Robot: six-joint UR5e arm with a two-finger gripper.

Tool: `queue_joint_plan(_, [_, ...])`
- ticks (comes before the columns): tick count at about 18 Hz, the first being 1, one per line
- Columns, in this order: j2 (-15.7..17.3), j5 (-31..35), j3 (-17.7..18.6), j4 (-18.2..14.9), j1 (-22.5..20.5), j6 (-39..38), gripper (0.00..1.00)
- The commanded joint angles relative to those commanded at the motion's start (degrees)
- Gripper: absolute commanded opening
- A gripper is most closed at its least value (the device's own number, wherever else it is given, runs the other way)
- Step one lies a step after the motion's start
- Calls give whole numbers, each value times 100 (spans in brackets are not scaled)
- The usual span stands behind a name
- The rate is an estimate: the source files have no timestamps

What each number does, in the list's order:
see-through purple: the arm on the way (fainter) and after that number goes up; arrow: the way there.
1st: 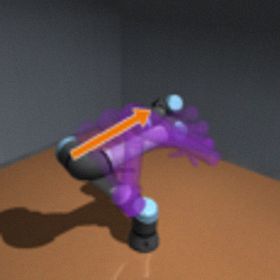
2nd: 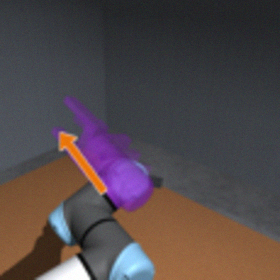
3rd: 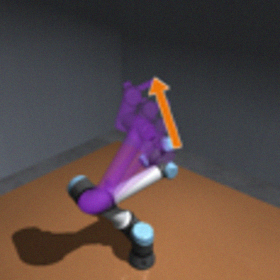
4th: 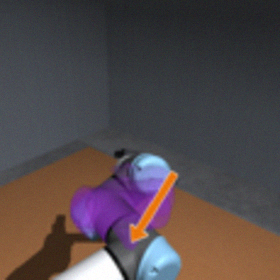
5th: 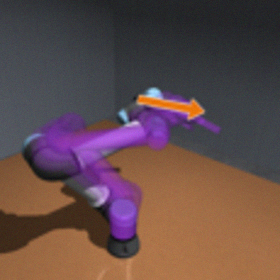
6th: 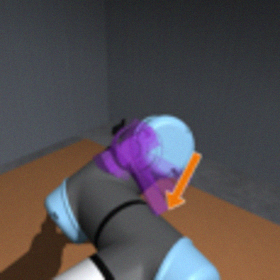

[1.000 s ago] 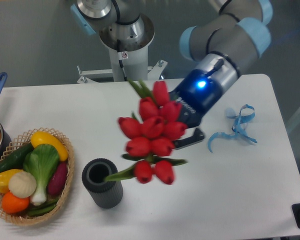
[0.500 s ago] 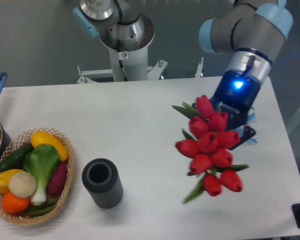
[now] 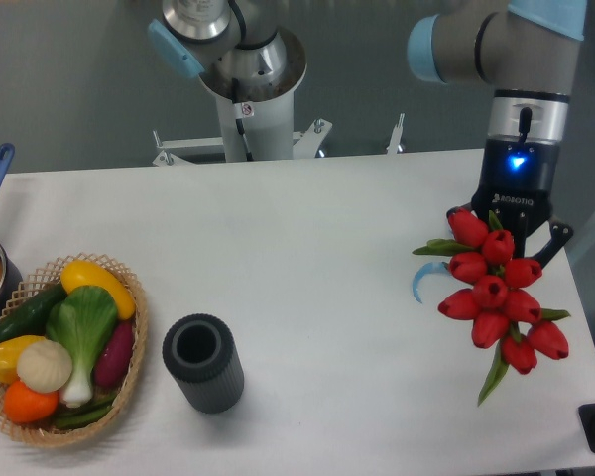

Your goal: Pick up the flowers from the vase

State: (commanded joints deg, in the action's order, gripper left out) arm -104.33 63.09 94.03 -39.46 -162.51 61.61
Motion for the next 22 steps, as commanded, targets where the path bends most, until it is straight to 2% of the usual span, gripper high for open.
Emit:
queue_joint_plan(3, [211, 624, 352, -9, 79, 0, 3])
queue_joint_plan(6, [281, 871, 686, -53, 325, -17, 3])
queue_joint_plan(7, [334, 1177, 713, -131, 351, -35, 3])
queue_joint_plan(10, [308, 1995, 704, -281, 799, -53, 4])
queue_joint_plan(13, [308, 2129, 704, -412, 870, -53, 5])
queue_joint_plan(15, [325, 2190, 696, -640, 888, -62, 5])
queue_joint_plan(18, [299, 2637, 625, -1001, 1063, -53, 5])
queue_joint_plan(22, [141, 2902, 643, -1020, 1178, -44, 5])
